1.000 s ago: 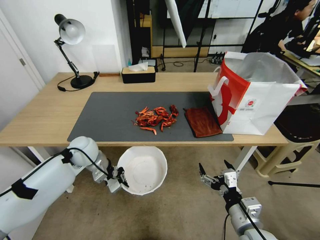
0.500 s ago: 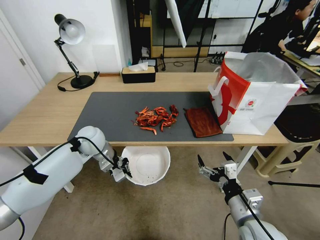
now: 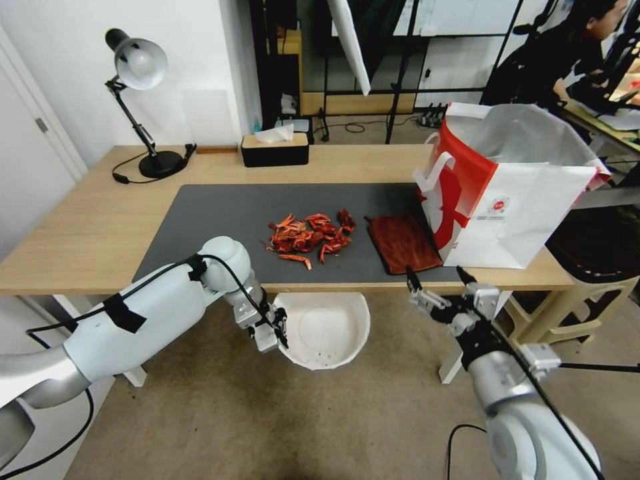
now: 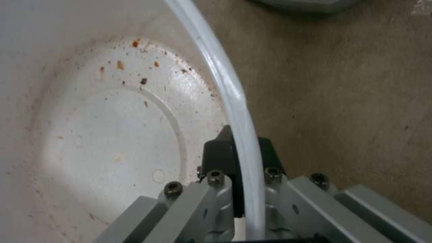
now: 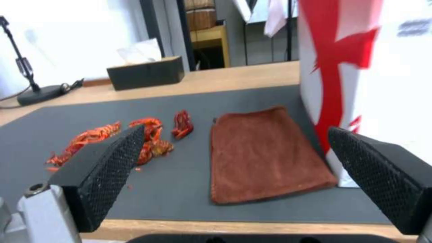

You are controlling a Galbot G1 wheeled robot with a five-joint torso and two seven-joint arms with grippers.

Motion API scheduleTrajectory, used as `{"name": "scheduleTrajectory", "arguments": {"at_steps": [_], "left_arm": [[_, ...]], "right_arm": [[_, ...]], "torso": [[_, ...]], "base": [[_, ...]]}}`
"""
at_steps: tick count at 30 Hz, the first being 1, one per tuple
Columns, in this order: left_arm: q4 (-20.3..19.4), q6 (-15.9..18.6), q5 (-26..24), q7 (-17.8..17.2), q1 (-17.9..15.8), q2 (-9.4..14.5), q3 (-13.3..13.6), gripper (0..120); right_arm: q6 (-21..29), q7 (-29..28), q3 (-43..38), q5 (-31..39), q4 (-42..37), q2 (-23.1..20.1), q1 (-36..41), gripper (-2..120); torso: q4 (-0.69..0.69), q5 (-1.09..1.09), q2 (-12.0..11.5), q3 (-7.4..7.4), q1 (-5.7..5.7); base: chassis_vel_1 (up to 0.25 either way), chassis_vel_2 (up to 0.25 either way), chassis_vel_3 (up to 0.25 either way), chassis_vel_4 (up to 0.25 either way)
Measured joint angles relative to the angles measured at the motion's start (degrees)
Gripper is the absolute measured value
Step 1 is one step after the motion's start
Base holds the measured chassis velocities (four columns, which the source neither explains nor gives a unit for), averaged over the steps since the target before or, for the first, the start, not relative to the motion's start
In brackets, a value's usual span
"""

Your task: Sweep shrimp from table into container with towel, then put container into takeout bag.

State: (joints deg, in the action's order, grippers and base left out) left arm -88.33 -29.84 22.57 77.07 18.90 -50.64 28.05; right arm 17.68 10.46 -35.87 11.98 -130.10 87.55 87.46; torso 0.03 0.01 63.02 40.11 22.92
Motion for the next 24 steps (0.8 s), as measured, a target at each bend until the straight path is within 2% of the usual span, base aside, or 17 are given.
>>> {"name": "scheduleTrajectory", "arguments": {"at_steps": [11,15,24], "left_arm": [[0.0,-0.3,0.3,-0.1,0.8,0.4,-0.3,0],[-0.4,-0.3,0.3,-0.1,1.3,0.9,-0.5,0],[-0.4,-0.3,0.3,-0.3,2.1,1.2,-1.2,0]], "right_arm": [[1.3,-3.3,1.8,2.7,6.5,-5.4,-7.2,100],[4.4,-6.6,3.6,4.2,9.5,-8.6,-11.8,100],[10.2,-10.3,6.8,5.9,13.0,-12.2,-19.5,100]], "torso": [[-0.02,-0.01,0.0,0.0,-0.01],[-0.03,0.0,0.0,0.0,0.0],[-0.04,-0.01,0.0,0.0,0.0]], "base": [[0.0,0.0,0.0,0.0],[0.0,0.0,0.0,0.0],[0.0,0.0,0.0,0.0]]}}
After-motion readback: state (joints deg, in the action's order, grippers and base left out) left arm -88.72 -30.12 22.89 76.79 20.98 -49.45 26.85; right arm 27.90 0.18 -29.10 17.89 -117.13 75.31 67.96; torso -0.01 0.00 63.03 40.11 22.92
